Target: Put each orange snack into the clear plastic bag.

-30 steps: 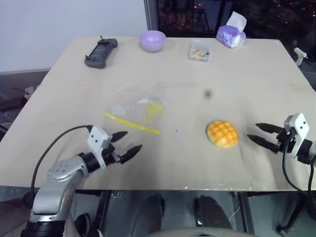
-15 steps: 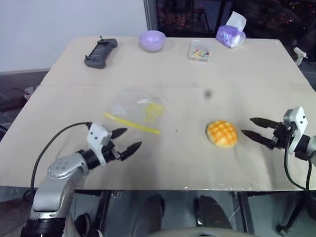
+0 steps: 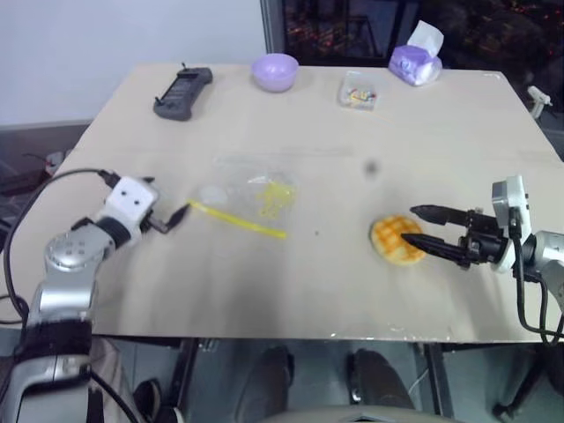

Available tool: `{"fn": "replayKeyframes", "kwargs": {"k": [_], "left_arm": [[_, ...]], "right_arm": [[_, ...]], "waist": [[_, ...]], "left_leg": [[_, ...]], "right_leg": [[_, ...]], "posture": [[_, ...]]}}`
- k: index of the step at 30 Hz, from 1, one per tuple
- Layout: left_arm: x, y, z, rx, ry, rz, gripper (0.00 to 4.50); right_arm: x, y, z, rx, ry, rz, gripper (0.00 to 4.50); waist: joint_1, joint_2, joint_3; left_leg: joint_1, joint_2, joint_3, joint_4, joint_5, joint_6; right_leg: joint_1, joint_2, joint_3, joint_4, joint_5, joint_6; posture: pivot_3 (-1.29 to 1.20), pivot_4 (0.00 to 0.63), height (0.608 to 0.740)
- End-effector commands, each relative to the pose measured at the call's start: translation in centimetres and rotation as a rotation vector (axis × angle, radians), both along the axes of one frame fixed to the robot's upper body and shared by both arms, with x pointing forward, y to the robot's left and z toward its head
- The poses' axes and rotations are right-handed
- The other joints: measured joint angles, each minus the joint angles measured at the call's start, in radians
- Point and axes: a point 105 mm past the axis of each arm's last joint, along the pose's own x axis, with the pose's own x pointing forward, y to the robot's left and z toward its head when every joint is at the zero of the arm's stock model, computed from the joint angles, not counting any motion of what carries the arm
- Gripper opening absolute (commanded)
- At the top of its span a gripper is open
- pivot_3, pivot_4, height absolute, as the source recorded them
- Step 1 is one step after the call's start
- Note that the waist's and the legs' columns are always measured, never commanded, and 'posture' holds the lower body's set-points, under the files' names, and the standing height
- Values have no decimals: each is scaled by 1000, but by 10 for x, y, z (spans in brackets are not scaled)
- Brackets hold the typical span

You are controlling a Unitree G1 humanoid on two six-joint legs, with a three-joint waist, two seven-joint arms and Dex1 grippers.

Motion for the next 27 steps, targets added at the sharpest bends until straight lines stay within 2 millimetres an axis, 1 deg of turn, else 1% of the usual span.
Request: {"fn": "replayKeyframes", "kwargs": {"k": [1,2,3,4,6,8,9,12,16,20,23,25,27], "left_arm": [[16,7,1,-206,-3,48,4470],[21,6,-1,-300,9,56,4470],[25,6,-5,-355,24,65,4470],[30,6,-11,-458,59,87,4470],[36,-2,-30,-644,179,99,4470],[37,-10,-40,-721,261,78,4470],[38,-15,-43,-793,307,70,4470],[39,-28,-47,-926,405,36,4470],[39,-37,-43,-1024,475,-8,4470],[30,-50,-40,-1083,601,-87,4470],[23,-51,-46,-1085,693,-62,4470],[15,-51,-56,-1059,776,-25,4470],[6,-54,-60,-1050,835,-30,4470]], "right_arm": [[1,1,8,0,-46,6,2874],[2,1,8,1,-49,4,2874],[3,1,7,2,-50,1,2874],[3,0,6,2,-51,-1,2874],[3,-1,5,2,-57,-11,2874],[3,-1,5,2,-63,-19,2874],[3,-2,5,4,-67,-22,2874],[3,-2,7,8,-77,-29,2874],[2,-4,6,7,-80,-35,2874],[1,-5,5,6,-79,-44,2874],[-1,-6,3,5,-77,-50,2874],[-1,-7,3,4,-77,-53,2874],[-1,-8,3,2,-77,-56,2874]], "waist": [[0,0,0],[-1,0,0],[-1,0,0],[-3,0,0],[-6,-1,0],[-13,-1,0],[-15,-1,0],[-17,0,0],[-17,0,0],[-16,0,-1],[-18,0,-1],[-19,0,-1],[-22,2,-2]], "left_leg": [[0,0,0,0,0,0],[0,-1,0,0,0,0],[0,-1,0,0,0,0],[-1,-1,0,0,0,0],[-1,0,-1,0,0,0],[-1,0,-1,0,0,0],[-1,0,-1,0,0,0],[0,0,-1,0,0,0],[0,-1,-1,1,0,0],[0,-1,-1,1,0,0],[0,-1,-1,1,0,0],[0,-1,-1,1,0,0],[1,-1,-1,1,0,0]], "right_leg": [[0,-1,0,0,0,0],[0,-1,0,0,0,0],[0,-1,0,0,0,0],[0,-1,0,0,0,0],[0,0,-1,1,0,0],[-1,0,-1,1,0,0],[-1,0,-1,1,0,0],[0,0,-1,2,0,0],[0,0,-1,2,0,0],[0,0,-1,3,0,0],[0,0,-1,3,0,0],[0,0,-1,3,0,0],[0,0,-1,3,0,0]], "posture": [[0,150,740],[0,150,740],[0,150,740],[0,150,740],[0,150,740],[0,150,740],[0,150,740],[0,150,740],[0,150,740],[0,150,740],[0,150,740],[0,150,740],[0,150,740]]}}
